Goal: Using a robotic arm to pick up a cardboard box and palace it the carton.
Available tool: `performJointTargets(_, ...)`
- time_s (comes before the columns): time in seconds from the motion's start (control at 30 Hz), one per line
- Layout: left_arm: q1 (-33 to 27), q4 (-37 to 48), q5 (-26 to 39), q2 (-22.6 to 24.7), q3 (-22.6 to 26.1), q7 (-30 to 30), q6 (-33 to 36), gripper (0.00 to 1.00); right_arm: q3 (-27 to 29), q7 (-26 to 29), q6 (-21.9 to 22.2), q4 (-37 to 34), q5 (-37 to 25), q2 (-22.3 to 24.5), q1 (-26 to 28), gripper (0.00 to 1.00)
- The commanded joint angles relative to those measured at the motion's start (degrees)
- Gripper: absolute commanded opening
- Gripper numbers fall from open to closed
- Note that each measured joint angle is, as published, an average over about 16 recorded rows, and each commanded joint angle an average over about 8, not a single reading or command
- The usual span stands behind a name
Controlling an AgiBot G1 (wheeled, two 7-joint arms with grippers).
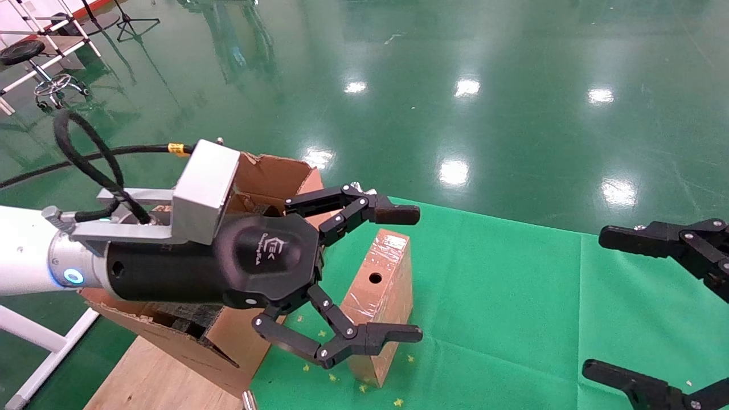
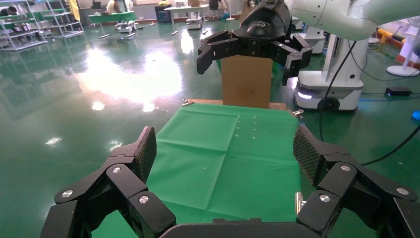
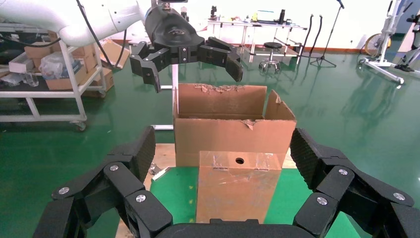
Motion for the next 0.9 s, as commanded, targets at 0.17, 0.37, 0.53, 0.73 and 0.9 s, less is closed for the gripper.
performJointTargets(0.17,0.00,0.00,0.00,0.00,0.00,0.00,0.00,1.00,0.00,0.00,0.00,0.00,0.00,0.00,0.00,1.00)
performJointTargets(0.37,0.00,0.00,0.00,0.00,0.00,0.00,0.00,1.00,0.00,0.00,0.00,0.00,0.00,0.00,0.00,1.00)
performJointTargets(0.53,0.01,-0.02,0.00,-0.01,0.00,0.01,0.00,1.00,0.00,0.00,0.00,0.00,0.00,0.00,0.00,0.98)
performJointTargets(0.73,-0.64,-0.07,2.73,-0.30,0.73,-0.03,-0.99,1.00,0.00,0.00,0.00,-0.01,0.00,0.00,0.01,0.34)
performJointTargets(0.9,-3.24,-0.59,8.58,-0.08,2.88,-2.05,-3.12,1.00,-0.01,-0.01,0.00,-0.02,0.01,0.00,0.01,0.00)
